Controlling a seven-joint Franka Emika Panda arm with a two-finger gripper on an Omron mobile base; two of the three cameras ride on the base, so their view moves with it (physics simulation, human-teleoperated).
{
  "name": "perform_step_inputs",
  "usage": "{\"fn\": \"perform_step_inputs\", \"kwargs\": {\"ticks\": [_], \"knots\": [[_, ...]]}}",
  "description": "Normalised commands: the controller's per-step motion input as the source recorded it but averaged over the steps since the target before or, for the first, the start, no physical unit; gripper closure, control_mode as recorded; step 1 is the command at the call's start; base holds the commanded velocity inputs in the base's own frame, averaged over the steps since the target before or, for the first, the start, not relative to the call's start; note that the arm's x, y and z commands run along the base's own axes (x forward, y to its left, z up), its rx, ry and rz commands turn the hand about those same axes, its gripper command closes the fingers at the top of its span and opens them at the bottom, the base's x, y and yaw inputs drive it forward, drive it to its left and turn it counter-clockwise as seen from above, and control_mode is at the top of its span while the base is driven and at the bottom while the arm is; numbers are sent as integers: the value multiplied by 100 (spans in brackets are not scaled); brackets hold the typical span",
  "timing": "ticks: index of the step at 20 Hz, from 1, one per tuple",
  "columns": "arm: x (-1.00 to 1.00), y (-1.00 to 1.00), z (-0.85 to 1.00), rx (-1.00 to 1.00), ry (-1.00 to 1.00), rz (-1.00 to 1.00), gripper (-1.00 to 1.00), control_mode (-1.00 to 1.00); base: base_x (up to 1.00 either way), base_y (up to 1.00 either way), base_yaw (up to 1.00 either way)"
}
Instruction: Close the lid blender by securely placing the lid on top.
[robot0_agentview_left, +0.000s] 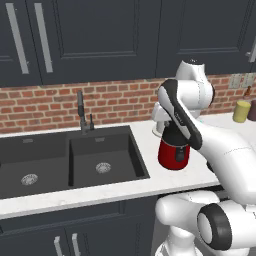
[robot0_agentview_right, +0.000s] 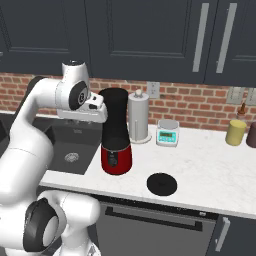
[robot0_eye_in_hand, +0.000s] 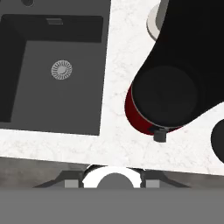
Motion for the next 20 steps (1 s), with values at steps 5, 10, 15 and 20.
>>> {"fn": "perform_step_inputs", "kwargs": {"ticks": [5, 10, 15, 20], "knots": [[18, 0, 0, 0, 9, 0, -100, -100, 0, 0, 0], [0, 0, 0, 0, 1, 0, -100, -100, 0, 0, 0], [0, 0, 0, 0, 0, 0, -100, -100, 0, 0, 0], [-18, -4, 0, 3, -1, 0, -100, -100, 0, 0, 0]]}}
